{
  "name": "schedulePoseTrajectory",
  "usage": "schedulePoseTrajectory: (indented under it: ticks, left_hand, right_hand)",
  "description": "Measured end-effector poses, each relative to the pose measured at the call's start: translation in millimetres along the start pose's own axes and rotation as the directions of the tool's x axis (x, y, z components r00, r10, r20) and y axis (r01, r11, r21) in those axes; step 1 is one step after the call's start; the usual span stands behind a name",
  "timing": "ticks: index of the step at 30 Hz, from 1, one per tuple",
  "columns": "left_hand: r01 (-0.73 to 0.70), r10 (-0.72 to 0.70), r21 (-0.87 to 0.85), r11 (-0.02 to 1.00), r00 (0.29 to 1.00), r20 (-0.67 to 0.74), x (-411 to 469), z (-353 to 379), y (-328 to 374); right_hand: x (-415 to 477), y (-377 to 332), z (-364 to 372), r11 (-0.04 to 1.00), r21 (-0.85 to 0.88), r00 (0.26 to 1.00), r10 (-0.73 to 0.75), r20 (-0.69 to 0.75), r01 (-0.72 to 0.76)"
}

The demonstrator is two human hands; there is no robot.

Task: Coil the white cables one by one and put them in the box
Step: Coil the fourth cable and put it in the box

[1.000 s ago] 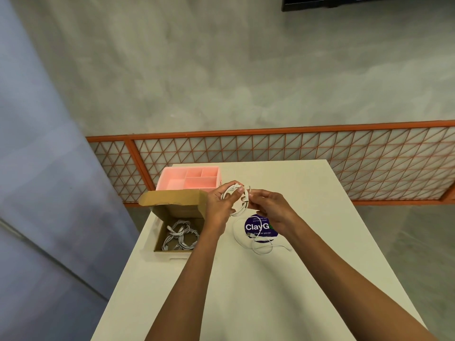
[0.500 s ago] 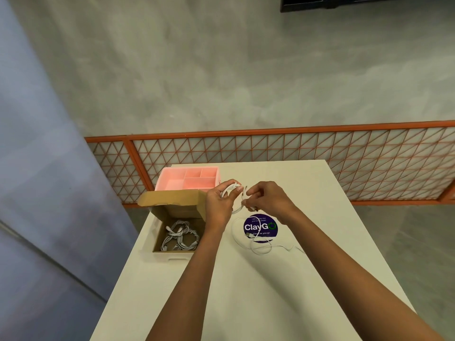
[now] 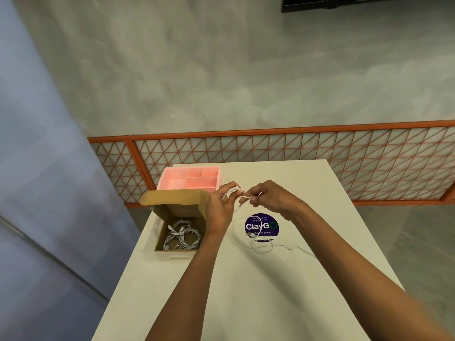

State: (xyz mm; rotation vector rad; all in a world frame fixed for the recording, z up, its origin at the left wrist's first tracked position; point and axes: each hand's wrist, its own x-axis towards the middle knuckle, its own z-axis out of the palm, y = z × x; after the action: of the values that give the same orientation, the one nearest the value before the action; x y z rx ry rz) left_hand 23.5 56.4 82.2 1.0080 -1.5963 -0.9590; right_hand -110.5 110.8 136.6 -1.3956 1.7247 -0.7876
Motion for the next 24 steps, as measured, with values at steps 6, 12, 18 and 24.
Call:
schedulePoseTrajectory:
  ticks: [6,12,18,24]
  left_hand:
    - [0.115,-0.118,-0.138,0.984,0.993,-0.013,6,-6,-5]
    - [0.222,-0.227,-0.28,0.934,0.974,0.015,11,-10,5]
    - [0.42,-0.409,-0.574,0.703,0.899,0.157,7,-4,15]
    - [0.447,-0.385,-0.601,0.662,0.891,0.239,6,-5,25]
  right_hand:
    - [-6,6,-6,0.993,0.021,0.993,-0.116,-0.006,0.116]
    - [-7,18,-15,0.978,0.127,0.986,-0.165,-0.019,0.166]
    - [-7,32,-4,0.918,0.347,0.981,-0.175,-0.082,0.193]
    - [-4,34,2,0.863,0.404,0.941,-0.202,-0.273,0.302]
